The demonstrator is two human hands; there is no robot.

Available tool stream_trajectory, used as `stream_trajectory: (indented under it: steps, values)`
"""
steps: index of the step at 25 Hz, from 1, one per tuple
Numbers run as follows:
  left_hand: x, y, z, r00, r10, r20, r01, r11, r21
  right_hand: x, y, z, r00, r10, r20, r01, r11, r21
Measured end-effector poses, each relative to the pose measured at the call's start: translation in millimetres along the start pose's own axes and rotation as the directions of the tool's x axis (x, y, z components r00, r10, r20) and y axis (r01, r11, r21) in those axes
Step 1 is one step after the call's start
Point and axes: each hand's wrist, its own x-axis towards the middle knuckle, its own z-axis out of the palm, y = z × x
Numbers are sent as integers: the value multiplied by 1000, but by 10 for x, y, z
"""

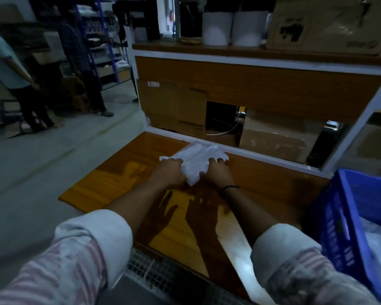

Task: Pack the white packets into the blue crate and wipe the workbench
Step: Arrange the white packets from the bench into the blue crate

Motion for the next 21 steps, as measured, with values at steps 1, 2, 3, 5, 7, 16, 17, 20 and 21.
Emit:
stream_trajectory:
  steps: [1,2,3,5,7,16,17,20,21]
  values:
    - [134,6,-12,1000,-5,7,5,1000,22,159,-22,32,1000,22,14,-22,999,23]
    - [273,-2,-15,1000,-16,14,15,999,36,287,-59,62,999,37,36,-38,999,26]
    - [410,-25,-9,1000,-27,15,27,999,42,411,-103,103,997,48,57,-48,999,10]
    - [689,-111,36,999,-31,8,30,998,59,681,-176,220,991,108,76,-104,993,-55]
    - [937,-244,135,997,-48,62,38,987,159,864,-223,382,982,179,56,-174,982,-78]
    - [1088,-601,678,942,-68,328,37,994,100,986,234,606,982,-148,121,178,941,-287]
    - [981,-614,701,955,-29,297,0,995,98,887,279,614,976,-207,74,220,932,-288]
    - [499,-600,762,969,80,233,-111,986,122,476,429,688,982,-175,-69,169,982,-90]
    - [308,-600,781,971,94,220,-127,982,139,333,469,741,987,-144,-77,142,989,-31]
